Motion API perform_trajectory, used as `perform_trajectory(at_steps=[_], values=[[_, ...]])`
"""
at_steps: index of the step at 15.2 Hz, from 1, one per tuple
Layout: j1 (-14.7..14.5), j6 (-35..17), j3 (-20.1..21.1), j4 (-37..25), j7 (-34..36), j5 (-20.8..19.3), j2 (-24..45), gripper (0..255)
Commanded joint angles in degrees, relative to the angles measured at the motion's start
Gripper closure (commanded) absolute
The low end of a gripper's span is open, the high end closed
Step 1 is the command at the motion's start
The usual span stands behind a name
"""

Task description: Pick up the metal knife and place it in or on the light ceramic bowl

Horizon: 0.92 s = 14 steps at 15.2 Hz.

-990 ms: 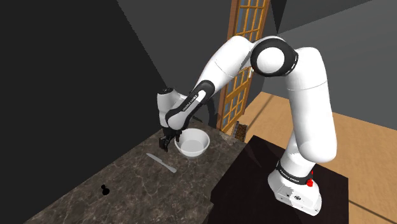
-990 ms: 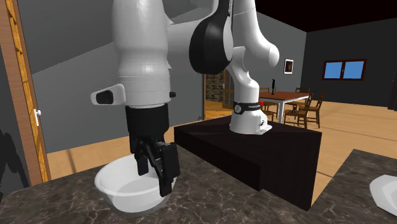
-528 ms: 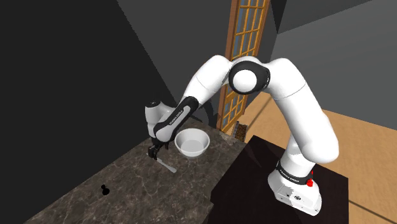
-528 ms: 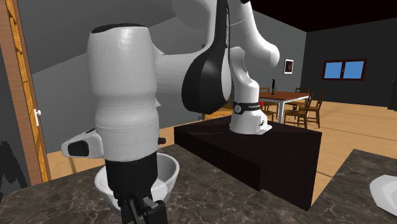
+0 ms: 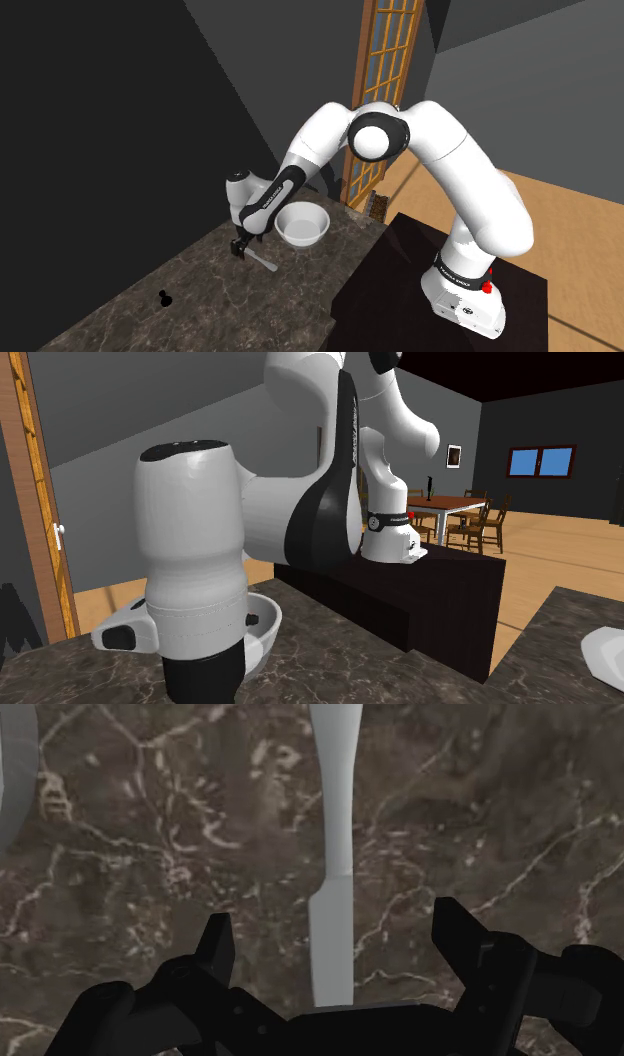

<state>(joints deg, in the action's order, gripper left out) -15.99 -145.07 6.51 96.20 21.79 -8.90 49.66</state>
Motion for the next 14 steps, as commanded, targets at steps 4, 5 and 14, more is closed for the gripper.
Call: perform_trajectory(at_steps=[4,5,14], values=[[-0.12,-0.49,-0.11,-0.47,0.08,-0.09,0.96,0],[-0.12,-0.49,-0.11,-0.47,0.08,-0.09,0.96,0],[-0.12,-0.48,-0.11,-0.46,0.08,-0.08,0.95,255]])
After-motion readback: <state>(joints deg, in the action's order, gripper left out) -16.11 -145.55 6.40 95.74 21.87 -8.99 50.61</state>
